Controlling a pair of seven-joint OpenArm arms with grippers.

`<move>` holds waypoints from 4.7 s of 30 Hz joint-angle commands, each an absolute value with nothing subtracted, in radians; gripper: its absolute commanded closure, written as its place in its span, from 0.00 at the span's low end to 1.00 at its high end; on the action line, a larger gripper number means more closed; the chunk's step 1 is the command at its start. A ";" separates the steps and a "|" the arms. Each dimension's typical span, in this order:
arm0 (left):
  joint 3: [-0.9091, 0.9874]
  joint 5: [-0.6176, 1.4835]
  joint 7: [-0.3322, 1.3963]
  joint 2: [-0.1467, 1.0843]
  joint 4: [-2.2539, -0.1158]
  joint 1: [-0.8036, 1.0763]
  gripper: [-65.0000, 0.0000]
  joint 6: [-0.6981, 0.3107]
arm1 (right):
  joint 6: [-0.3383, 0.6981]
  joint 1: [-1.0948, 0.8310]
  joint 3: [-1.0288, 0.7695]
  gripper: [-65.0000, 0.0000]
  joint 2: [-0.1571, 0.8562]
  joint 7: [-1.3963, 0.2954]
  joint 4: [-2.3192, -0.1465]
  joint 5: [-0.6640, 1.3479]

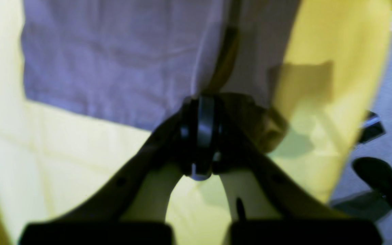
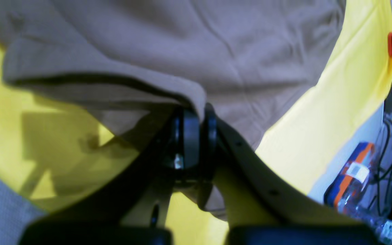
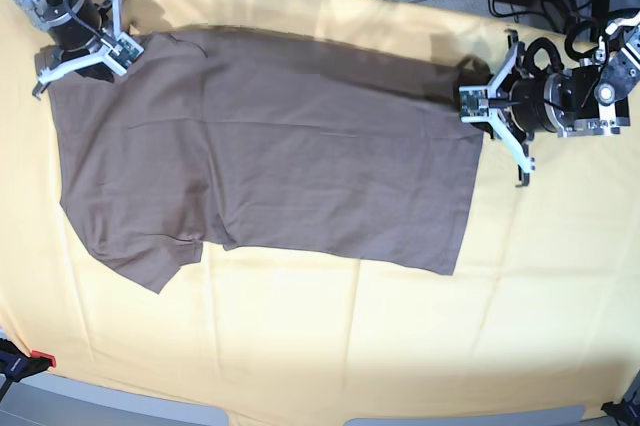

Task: Fold the T-shirt properly
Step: 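Pull the grasped shirt edge away from the hem with both grippers, then adjust both grippers' hold along the shirt edge, regrasping the fabric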

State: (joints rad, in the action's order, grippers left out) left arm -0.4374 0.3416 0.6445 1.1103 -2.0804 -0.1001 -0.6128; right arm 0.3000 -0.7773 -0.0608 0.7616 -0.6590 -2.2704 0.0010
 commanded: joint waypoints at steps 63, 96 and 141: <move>-0.424 0.245 0.520 1.183 -2.046 -0.122 0.53 -0.698 | 0.492 -0.618 -0.067 0.42 0.854 -0.737 -1.926 0.073; -0.424 0.104 0.496 1.183 -2.039 -0.025 0.40 -0.698 | 0.541 -0.618 -0.067 0.34 0.929 -0.939 -2.001 0.231; -0.424 -0.078 0.273 1.064 -1.874 -0.014 1.00 -0.534 | 0.505 -0.618 -0.067 0.36 0.948 -0.881 -1.993 0.185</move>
